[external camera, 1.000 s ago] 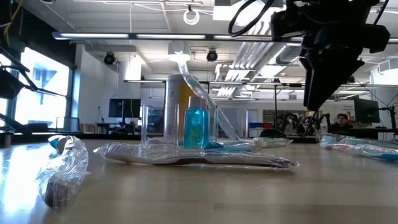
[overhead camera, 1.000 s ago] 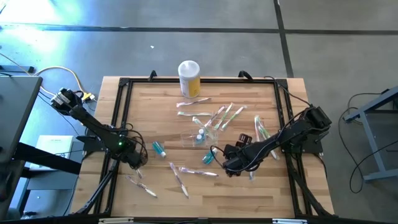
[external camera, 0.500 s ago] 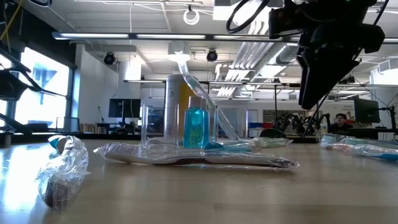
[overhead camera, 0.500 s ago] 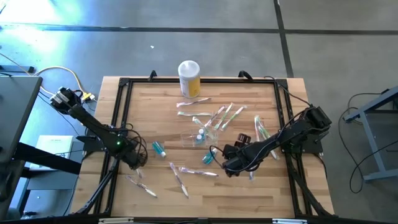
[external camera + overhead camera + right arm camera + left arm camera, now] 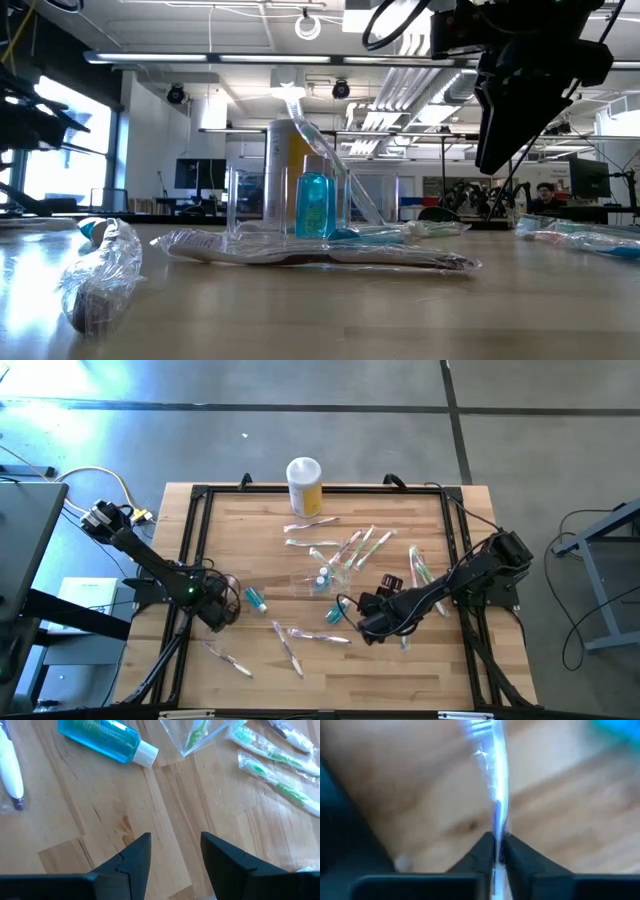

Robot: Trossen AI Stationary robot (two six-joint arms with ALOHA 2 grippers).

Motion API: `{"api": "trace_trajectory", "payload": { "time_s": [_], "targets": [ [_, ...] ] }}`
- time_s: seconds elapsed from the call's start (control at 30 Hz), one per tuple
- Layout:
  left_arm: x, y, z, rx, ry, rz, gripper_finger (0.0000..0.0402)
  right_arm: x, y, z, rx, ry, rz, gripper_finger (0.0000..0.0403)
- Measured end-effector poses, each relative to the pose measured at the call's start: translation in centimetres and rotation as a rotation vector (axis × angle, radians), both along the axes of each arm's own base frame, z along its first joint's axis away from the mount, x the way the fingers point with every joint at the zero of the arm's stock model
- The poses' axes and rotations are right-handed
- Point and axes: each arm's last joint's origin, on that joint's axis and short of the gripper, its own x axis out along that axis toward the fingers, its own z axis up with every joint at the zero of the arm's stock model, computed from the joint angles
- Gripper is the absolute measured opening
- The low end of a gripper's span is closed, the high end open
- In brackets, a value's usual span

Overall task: Pick & Place toothbrushing station
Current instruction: Put the violet toothbrush into the transparent organizer

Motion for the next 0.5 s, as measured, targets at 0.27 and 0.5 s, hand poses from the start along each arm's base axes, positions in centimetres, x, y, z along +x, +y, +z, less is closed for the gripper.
{"api": "trace_trajectory", "payload": {
  "time_s": [0.27,0.5],
  "targets": [
    [0.3,0.1,0.9,0.097,-0.027,-0.016,0.0016,0.0,0.0,-0.5,0.005,-0.013,0.001,0.0165],
    [1.6,-0.5,5.1,0.205,-0.07,-0.109,0.001,-0.1,0.0,-2.0,0.029,-0.053,0.002,0.0165]
  ]
}}
